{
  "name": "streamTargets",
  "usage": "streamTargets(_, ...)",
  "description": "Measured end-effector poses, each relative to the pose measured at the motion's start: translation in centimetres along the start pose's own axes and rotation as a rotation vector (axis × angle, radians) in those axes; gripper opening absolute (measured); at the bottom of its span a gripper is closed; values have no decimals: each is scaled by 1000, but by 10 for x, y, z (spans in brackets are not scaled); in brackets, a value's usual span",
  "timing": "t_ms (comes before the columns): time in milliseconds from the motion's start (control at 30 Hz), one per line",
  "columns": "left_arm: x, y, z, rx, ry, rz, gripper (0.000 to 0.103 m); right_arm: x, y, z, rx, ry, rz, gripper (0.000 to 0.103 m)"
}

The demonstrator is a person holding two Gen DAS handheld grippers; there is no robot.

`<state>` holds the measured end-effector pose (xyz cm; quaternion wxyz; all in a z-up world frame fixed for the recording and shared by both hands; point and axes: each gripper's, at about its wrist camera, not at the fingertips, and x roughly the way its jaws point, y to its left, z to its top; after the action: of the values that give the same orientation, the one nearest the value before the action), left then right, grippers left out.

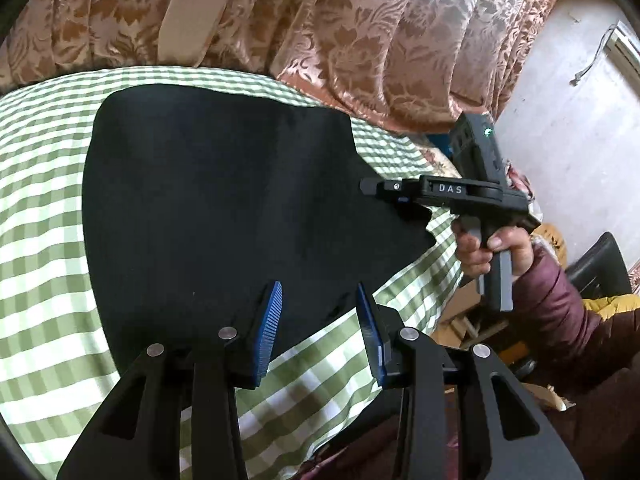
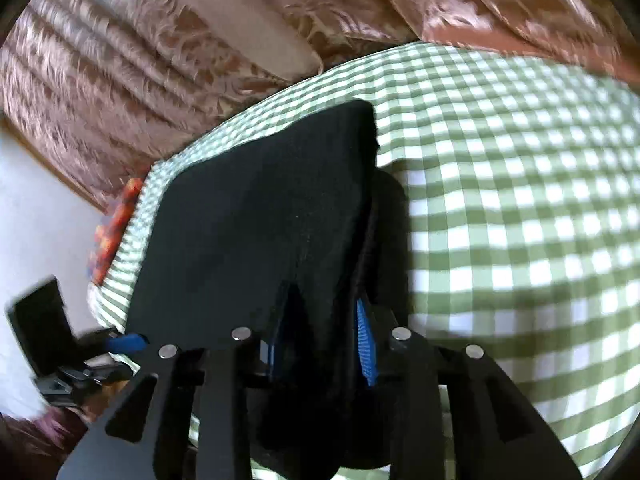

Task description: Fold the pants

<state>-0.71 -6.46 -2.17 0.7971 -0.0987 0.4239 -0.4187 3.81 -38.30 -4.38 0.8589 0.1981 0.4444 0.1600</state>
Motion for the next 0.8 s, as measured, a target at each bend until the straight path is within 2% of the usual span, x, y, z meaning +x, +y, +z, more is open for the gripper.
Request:
streamTargets(67,-11,1,1,-20,-40,-34,48,-23,0,-5,22,-49,10,32)
streamTargets(167,-26,8,5,-42,-92,-36,48,-56,7,-18,68,-95,110,32)
streamTargets(233,-38,13,7,-62,-138,-20,48,-63,18,-29,87,-77,168,32)
streamTargets(333,-50,21,9,-89,-186,7,48,-55,27,-43,123,-30,168,33)
streamTargets(367,-52,24,9,-95,-192,23,48,-52,27,-47,144,-19,159,38)
streamTargets(533,-52,28,5,-94,-187,71,48,-35,16,-50,245,-35,171,38)
streamTargets(633,-50,22,4,-55,-183,86,48,-32,19,-45,214,-36,105,8)
streamTargets(800,-56,17,3,-36,-199,56,48,-52,29,-48,135,-81,82,3)
